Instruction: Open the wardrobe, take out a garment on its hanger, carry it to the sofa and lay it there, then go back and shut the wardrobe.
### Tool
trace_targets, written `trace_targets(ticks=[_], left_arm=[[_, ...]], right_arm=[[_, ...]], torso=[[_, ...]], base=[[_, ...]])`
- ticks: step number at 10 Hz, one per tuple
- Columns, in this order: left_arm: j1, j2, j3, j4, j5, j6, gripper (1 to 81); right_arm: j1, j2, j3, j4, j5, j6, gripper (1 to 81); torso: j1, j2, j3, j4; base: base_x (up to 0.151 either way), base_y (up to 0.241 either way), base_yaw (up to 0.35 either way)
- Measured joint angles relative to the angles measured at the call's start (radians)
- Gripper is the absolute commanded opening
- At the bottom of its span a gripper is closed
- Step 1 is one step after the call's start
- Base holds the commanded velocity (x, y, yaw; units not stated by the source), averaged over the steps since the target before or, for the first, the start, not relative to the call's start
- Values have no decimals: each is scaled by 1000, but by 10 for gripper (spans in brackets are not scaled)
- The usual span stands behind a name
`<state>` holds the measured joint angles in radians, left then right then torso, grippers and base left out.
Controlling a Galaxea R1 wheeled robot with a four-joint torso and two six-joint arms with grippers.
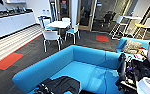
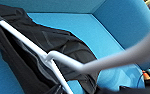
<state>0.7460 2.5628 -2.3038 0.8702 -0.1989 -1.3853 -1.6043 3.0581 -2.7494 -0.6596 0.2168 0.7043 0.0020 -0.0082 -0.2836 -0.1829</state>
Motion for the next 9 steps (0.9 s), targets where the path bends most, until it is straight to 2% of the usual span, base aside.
trace_targets(ticks=[4, 7, 9], left_arm=[[68, 23, -54, 20, -4, 28, 811], [131, 97, -246, 38, -12, 53, 811], [152, 141, -396, 103, -11, 72, 811]], right_arm=[[0, 0, 0, 0, 0, 0, 811], [0, 3, 0, 0, 0, 0, 811], [0, 3, 0, 0, -1, 0, 811]], torso=[[0, 0, 0, 0], [0, 0, 0, 0], [0, 0, 0, 0]], base=[[0, 0, 0], [0, 0, 0], [0, 0, 0]])
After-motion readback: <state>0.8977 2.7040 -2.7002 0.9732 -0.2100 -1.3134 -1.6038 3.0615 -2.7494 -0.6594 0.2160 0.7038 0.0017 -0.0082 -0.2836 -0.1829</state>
